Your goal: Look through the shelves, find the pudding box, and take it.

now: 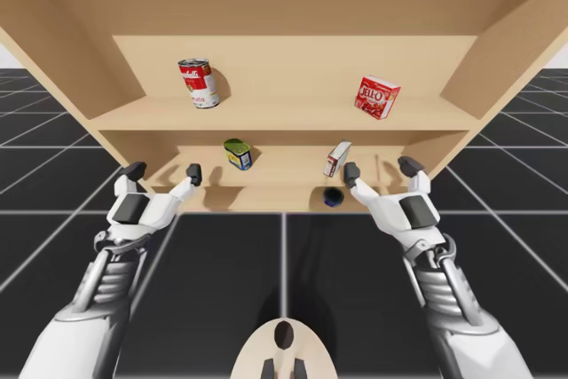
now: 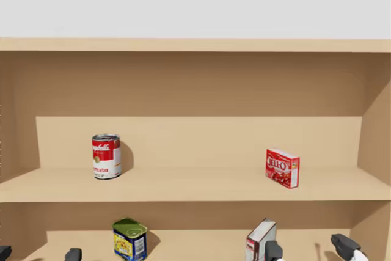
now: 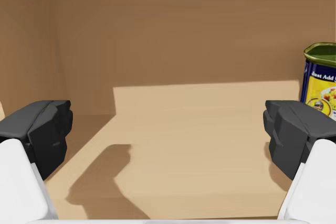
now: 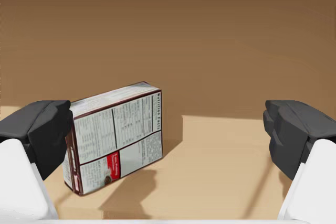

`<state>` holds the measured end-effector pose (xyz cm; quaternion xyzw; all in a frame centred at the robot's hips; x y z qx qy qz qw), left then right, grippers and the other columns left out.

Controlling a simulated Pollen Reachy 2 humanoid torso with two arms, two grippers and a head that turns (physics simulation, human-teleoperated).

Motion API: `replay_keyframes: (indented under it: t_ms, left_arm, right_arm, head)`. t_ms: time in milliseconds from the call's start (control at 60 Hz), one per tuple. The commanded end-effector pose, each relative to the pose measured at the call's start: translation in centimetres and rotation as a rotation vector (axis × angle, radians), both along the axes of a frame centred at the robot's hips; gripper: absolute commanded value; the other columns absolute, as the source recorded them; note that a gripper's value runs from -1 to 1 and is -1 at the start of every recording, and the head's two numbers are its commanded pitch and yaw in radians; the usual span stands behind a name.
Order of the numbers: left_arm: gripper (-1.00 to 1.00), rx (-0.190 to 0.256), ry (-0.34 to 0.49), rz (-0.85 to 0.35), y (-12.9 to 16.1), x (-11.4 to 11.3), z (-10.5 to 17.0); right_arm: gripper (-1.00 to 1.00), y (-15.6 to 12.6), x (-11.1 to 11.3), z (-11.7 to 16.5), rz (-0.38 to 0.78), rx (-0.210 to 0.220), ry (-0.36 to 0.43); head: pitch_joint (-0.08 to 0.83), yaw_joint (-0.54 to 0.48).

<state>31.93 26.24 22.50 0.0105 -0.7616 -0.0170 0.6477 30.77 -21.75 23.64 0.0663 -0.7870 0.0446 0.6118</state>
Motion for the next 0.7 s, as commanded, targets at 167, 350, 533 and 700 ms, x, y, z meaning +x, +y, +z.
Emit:
replay_keyframes:
  t_ms: [167, 350, 533, 700]
  left_arm:
    - [-1.00, 0.004, 0.000, 0.002, 0.12, 0.13, -0.11]
    - [-1.00, 0.009, -0.001, 0.003, 0.15, 0.14, -0.14]
    - [-1.00, 0.014, -0.002, -0.001, 0.08, 0.16, -0.24]
    - [-1.00, 0.014, -0.004, -0.006, 0.02, 0.14, -0.22]
  right_arm:
    - [-1.00, 0.40, -0.13, -0.07, -0.001, 0.027, 0.010]
    - [-1.00, 0.34, -0.02, -0.06, -0.023, 0.026, 0.005]
    - [-1.00, 0.38, 0.04, -0.15, -0.023, 0.009, -0.001]
    - [-1.00, 0.42, 0.12, -0.18, -0.019, 0.011, 0.004]
  head:
    - [0.042, -0.01]
    - [0.177, -0.02]
    - [0.293, -0.11]
    - [0.375, -0.20]
